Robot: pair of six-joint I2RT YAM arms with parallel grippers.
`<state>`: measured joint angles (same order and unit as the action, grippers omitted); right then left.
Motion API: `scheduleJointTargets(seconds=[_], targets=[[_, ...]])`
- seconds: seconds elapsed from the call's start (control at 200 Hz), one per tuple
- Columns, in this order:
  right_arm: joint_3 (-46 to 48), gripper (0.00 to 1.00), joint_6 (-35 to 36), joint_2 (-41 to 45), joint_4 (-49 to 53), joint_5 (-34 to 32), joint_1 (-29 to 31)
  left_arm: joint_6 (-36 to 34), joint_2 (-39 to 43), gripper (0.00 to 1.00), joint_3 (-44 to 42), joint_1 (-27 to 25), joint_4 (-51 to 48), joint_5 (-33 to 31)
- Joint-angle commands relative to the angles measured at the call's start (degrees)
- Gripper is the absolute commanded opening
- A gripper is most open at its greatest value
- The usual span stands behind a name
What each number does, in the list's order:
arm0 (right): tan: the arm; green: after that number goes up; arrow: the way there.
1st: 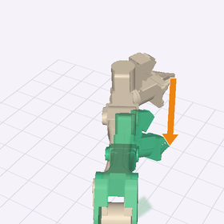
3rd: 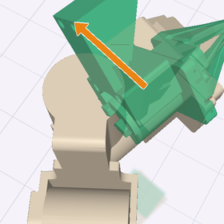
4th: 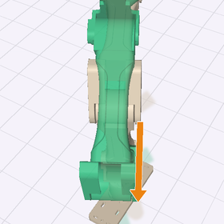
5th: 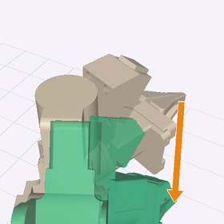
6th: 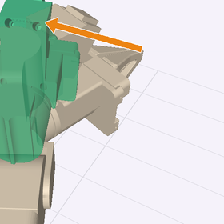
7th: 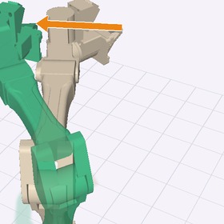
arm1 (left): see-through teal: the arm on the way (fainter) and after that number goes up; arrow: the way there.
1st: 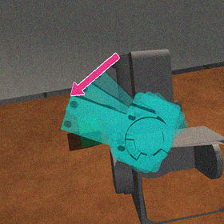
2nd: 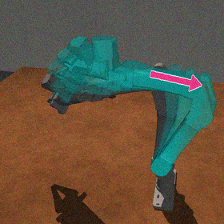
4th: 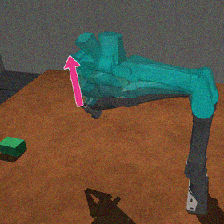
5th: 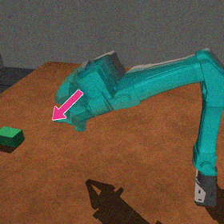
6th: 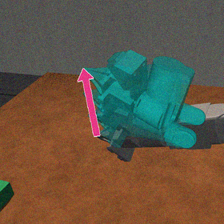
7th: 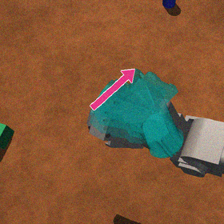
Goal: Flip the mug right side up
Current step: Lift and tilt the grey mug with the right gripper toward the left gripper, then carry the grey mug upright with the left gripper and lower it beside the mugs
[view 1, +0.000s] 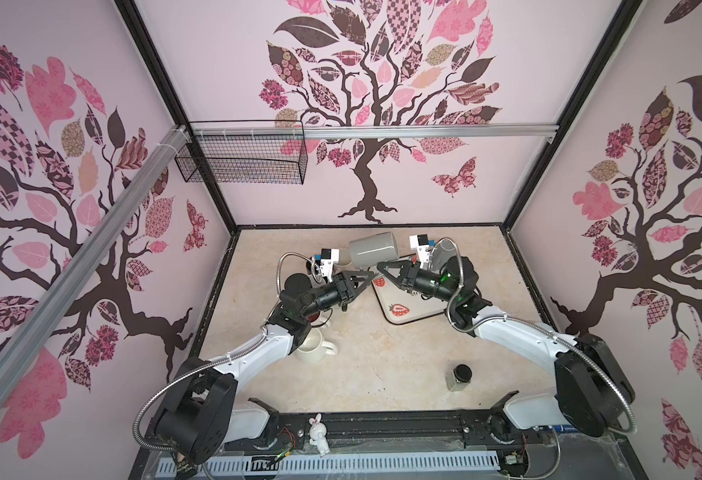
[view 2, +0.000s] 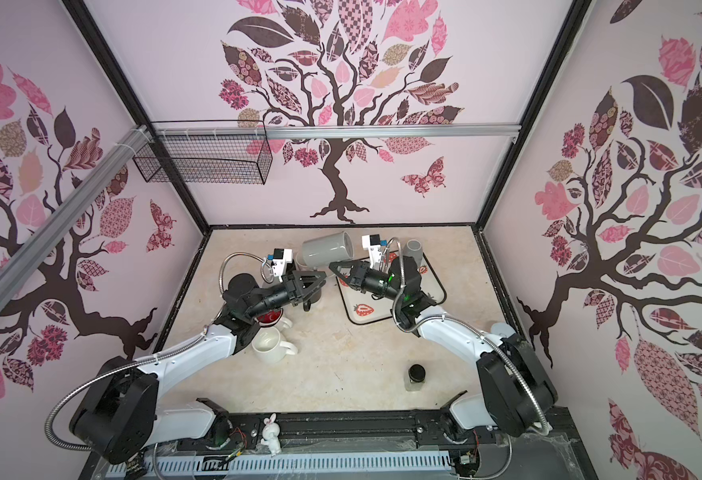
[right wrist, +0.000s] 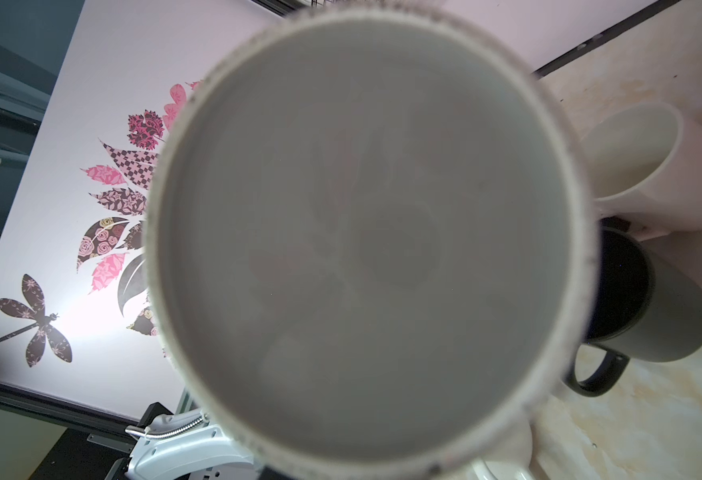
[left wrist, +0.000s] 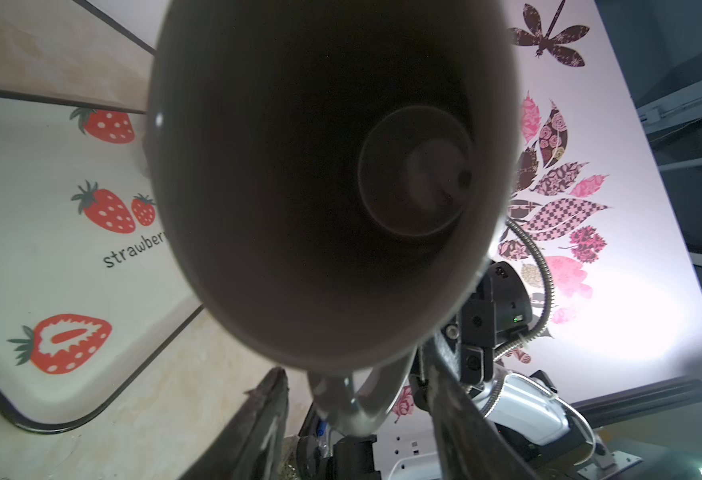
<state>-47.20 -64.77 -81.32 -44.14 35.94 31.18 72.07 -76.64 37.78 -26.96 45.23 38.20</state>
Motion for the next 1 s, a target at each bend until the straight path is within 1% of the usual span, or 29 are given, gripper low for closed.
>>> scheduleJointTargets(seconds=[0.0,0.075,0.13,0.155,0.2,0.245,0.31,0.365,0.44,0.48,0.535,0.615,0.695,0.775,0.825,0.88,0.925,0.95,0.995], targets=[[-1.2,0.0,-1.3,-0.6,-9.8,1.6,0.9,5.3,-1.7,0.48,3.3,0.2,7.5,0.9],[-0.9,0.0,-1.4,-0.7,-9.8,1.8,0.9,6.8,-2.9,0.42,3.5,0.3,9.4,0.7],[-0.5,0.0,-1.2,-0.5,-9.8,1.7,1.0,7.7,-3.5,0.34,3.6,0.4,10.4,0.6],[-0.3,0.0,-1.0,-0.3,-9.7,1.6,0.9,8.0,-3.6,0.28,3.5,0.4,10.8,0.6],[0.0,0.0,-0.5,-0.1,-8.9,1.5,1.0,8.1,-3.8,0.16,3.4,0.4,11.2,0.5],[0.0,0.0,0.4,0.3,-7.7,1.4,0.9,7.9,-3.7,0.0,3.0,0.4,10.9,0.3],[-0.3,0.0,2.3,1.0,-4.3,1.3,1.0,6.3,-2.7,0.0,2.7,0.5,8.5,0.3],[-0.8,0.11,4.8,1.8,0.6,0.6,0.9,3.3,-1.3,0.0,2.4,0.4,4.1,0.8],[-2.0,0.26,9.1,2.9,10.6,-1.3,0.9,-2.2,2.3,0.0,1.9,0.4,-4.8,-0.3],[-2.8,0.3,12.1,3.4,15.1,-2.0,1.0,-5.2,4.4,0.0,1.8,0.5,-10.7,-1.6],[-3.2,0.35,14.6,3.8,19.2,-2.6,0.9,-8.9,7.1,0.0,1.7,0.4,-18.0,-3.4],[-2.9,0.43,16.4,4.3,22.3,-2.9,0.9,-13.2,9.8,0.0,1.8,0.5,-26.2,-5.6],[-2.9,0.47,18.5,4.7,26.1,-3.4,0.9,-15.5,11.1,0.0,1.8,0.4,-32.6,-6.7],[-4.0,0.51,23.3,4.6,33.1,-5.4,0.8,-17.2,11.6,0.0,1.8,-0.1,-40.5,-8.6],[-5.0,0.53,26.4,4.8,37.3,-7.2,0.8,-18.7,12.1,0.0,1.8,-0.8,-44.7,-10.9],[-5.7,0.54,29.6,5.5,41.1,-9.9,0.7,-21.1,13.1,0.0,2.5,-2.7,-50.0,-15.0],[-5.9,0.55,31.5,6.2,43.2,-11.8,0.5,-23.2,14.0,0.0,3.7,-5.2,-55.7,-20.2],[-5.9,0.55,32.4,6.6,44.0,-12.6,0.2,-24.5,14.4,0.0,4.6,-7.2,-58.6,-24.0],[-5.5,0.56,33.4,7.5,45.1,-13.8,-0.3,-26.0,14.7,0.0,6.0,-10.3,-62.6,-28.7]])
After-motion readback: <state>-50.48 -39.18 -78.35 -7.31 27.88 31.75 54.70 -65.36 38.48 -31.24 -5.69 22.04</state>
